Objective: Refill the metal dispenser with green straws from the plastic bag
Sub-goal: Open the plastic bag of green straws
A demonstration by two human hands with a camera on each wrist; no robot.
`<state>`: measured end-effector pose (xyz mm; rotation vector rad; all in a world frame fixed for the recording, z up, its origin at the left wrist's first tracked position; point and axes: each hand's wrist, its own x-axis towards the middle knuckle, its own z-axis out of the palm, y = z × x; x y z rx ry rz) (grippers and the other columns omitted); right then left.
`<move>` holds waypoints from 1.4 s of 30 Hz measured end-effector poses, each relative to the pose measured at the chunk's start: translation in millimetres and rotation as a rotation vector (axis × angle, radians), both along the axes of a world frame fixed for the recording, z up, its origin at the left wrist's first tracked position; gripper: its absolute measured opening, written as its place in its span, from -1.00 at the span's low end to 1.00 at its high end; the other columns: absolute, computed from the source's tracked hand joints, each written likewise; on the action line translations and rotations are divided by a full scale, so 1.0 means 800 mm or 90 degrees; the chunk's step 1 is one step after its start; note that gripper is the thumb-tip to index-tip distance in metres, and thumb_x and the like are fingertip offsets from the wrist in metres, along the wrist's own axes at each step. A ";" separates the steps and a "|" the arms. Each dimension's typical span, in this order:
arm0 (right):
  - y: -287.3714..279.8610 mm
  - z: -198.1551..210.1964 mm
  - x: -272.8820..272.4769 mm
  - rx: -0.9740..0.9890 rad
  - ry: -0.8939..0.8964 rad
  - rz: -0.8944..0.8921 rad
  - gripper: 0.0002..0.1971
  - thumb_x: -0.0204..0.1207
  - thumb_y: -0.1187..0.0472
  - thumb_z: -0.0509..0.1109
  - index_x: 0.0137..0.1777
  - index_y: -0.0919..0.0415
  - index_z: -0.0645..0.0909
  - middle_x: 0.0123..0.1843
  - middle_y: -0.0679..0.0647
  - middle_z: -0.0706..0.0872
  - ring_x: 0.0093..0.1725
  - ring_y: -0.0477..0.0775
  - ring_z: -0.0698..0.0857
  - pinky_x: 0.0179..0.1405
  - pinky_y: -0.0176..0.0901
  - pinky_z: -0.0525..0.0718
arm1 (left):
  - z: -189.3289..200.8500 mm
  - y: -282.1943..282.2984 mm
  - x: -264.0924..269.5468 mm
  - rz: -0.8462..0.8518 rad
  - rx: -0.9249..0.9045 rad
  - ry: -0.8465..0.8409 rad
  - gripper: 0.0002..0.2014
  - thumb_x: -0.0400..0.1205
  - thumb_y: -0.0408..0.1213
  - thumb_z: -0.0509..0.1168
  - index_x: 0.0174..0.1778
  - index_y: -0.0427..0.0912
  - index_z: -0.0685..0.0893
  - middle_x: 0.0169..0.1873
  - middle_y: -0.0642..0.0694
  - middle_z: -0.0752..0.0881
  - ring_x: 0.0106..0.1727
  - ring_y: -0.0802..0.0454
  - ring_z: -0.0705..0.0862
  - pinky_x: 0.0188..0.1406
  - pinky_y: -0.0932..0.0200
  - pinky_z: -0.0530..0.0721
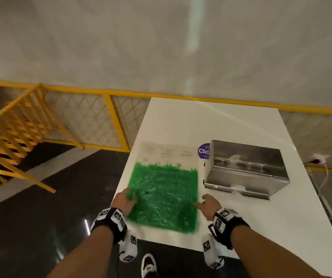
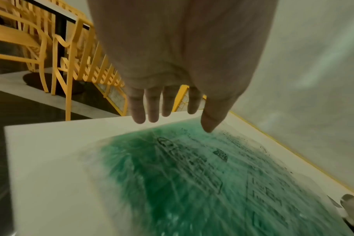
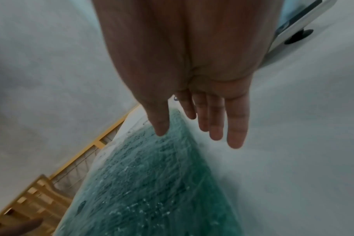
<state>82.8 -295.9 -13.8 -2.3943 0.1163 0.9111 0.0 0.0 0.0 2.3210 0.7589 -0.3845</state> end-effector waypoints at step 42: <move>-0.009 0.249 0.043 0.568 -0.518 -0.202 -0.81 0.55 0.35 0.36 -0.07 0.00 0.64 -0.13 -0.05 0.77 -0.05 -0.01 0.71 0.05 -0.11 0.71 | 0.168 0.016 0.045 0.051 -0.415 -0.384 -0.70 0.45 -0.38 0.44 0.09 -0.06 0.68 0.05 -0.11 0.78 0.15 -0.06 0.72 0.31 -0.19 0.57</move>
